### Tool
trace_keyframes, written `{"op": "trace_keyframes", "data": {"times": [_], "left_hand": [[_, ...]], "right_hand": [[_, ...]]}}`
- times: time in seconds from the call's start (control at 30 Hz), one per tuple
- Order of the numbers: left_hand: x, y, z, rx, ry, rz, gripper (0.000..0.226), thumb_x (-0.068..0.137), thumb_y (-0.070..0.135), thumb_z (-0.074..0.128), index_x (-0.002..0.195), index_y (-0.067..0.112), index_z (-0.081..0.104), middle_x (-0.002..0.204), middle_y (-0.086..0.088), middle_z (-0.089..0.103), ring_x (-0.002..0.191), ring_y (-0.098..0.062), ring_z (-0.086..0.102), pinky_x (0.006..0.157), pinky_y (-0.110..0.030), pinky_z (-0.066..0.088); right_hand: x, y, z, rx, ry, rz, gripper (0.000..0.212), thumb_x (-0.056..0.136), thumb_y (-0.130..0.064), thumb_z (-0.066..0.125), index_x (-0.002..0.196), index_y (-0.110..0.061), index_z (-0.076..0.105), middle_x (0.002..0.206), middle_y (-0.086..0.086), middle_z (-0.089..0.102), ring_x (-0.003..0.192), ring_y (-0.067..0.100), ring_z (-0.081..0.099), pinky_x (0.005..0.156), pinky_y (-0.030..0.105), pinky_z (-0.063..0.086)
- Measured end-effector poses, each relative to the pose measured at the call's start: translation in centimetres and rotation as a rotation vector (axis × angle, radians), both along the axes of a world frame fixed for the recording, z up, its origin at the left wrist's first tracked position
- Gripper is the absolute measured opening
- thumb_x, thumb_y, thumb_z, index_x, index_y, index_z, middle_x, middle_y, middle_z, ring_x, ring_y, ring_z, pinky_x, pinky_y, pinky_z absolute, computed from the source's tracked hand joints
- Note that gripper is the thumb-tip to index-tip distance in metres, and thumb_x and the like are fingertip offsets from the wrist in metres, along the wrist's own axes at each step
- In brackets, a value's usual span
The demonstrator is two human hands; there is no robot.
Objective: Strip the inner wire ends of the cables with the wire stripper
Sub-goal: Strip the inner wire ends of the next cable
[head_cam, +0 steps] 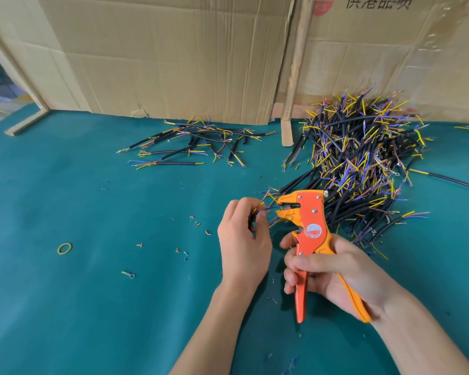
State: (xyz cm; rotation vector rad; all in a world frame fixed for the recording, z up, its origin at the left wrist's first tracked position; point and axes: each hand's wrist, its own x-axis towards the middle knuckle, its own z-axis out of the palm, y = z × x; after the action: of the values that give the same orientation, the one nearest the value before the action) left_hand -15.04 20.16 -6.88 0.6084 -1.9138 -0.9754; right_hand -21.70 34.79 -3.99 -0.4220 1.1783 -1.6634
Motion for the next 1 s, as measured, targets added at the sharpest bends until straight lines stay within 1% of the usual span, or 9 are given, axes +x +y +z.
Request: {"op": "trace_keyframes", "data": {"times": [0.13,0.2,0.4,0.6,0.77,0.9,1.0], "left_hand": [[0.04,0.06,-0.03,-0.009,0.005,-0.017,0.014,0.092,0.002,0.063,0.087,0.015,0.063,0.083,0.006,0.057,0.073,-0.012,0.052,0.065,-0.025,0.043],[0.03,0.06,-0.07,-0.010,0.007,-0.020,0.013,0.091,0.002,0.063,0.087,0.015,0.064,0.082,0.006,0.057,0.073,-0.012,0.052,0.065,-0.027,0.043],[0.12,0.13,0.08,-0.022,0.015,-0.030,0.015,0.091,0.002,0.062,0.087,0.016,0.063,0.082,0.007,0.057,0.073,-0.013,0.053,0.063,-0.022,0.042],[0.15,0.14,0.09,-0.039,0.019,-0.024,0.012,0.092,0.002,0.062,0.088,0.013,0.064,0.083,0.005,0.058,0.073,-0.015,0.054,0.063,-0.024,0.043],[0.21,0.13,0.07,-0.062,0.015,-0.015,0.012,0.091,0.002,0.063,0.088,0.013,0.064,0.083,0.006,0.057,0.072,-0.012,0.052,0.061,-0.016,0.040],[0.15,0.12,-0.03,-0.061,0.027,-0.018,0.012,0.091,0.001,0.063,0.088,0.013,0.064,0.083,0.006,0.058,0.073,-0.013,0.053,0.063,-0.021,0.042],[0.18,0.12,-0.07,-0.060,0.031,-0.024,0.012,0.091,0.001,0.063,0.088,0.012,0.064,0.083,0.005,0.058,0.072,-0.015,0.054,0.063,-0.024,0.043]], "right_hand": [[0.17,-0.10,-0.07,0.004,0.002,0.003,0.049,0.065,-0.004,0.085,0.109,0.005,0.065,0.080,0.020,0.054,0.068,0.036,0.059,0.068,0.049,0.056],[0.17,-0.09,-0.13,0.004,0.009,0.012,0.045,0.067,-0.004,0.085,0.107,0.004,0.066,0.079,0.020,0.054,0.068,0.036,0.058,0.067,0.049,0.055],[0.08,-0.21,-0.26,0.007,0.000,0.002,0.029,0.074,-0.009,0.082,0.099,0.000,0.070,0.072,0.017,0.049,0.061,0.032,0.053,0.059,0.044,0.052],[0.00,-0.13,-0.30,0.002,0.005,0.014,0.032,0.074,-0.015,0.084,0.100,-0.001,0.072,0.072,0.016,0.048,0.060,0.030,0.052,0.057,0.042,0.051],[-0.03,-0.10,-0.35,0.006,0.004,0.021,0.031,0.074,-0.015,0.084,0.099,-0.001,0.072,0.072,0.016,0.048,0.060,0.029,0.051,0.057,0.043,0.051],[-0.04,-0.11,-0.30,0.007,-0.009,0.017,0.020,0.080,-0.012,0.078,0.098,-0.003,0.072,0.070,0.013,0.048,0.057,0.027,0.049,0.054,0.040,0.049],[0.05,-0.15,-0.25,0.022,-0.018,-0.001,0.020,0.080,-0.013,0.077,0.097,-0.003,0.071,0.067,0.012,0.044,0.053,0.026,0.046,0.051,0.038,0.046]]}}
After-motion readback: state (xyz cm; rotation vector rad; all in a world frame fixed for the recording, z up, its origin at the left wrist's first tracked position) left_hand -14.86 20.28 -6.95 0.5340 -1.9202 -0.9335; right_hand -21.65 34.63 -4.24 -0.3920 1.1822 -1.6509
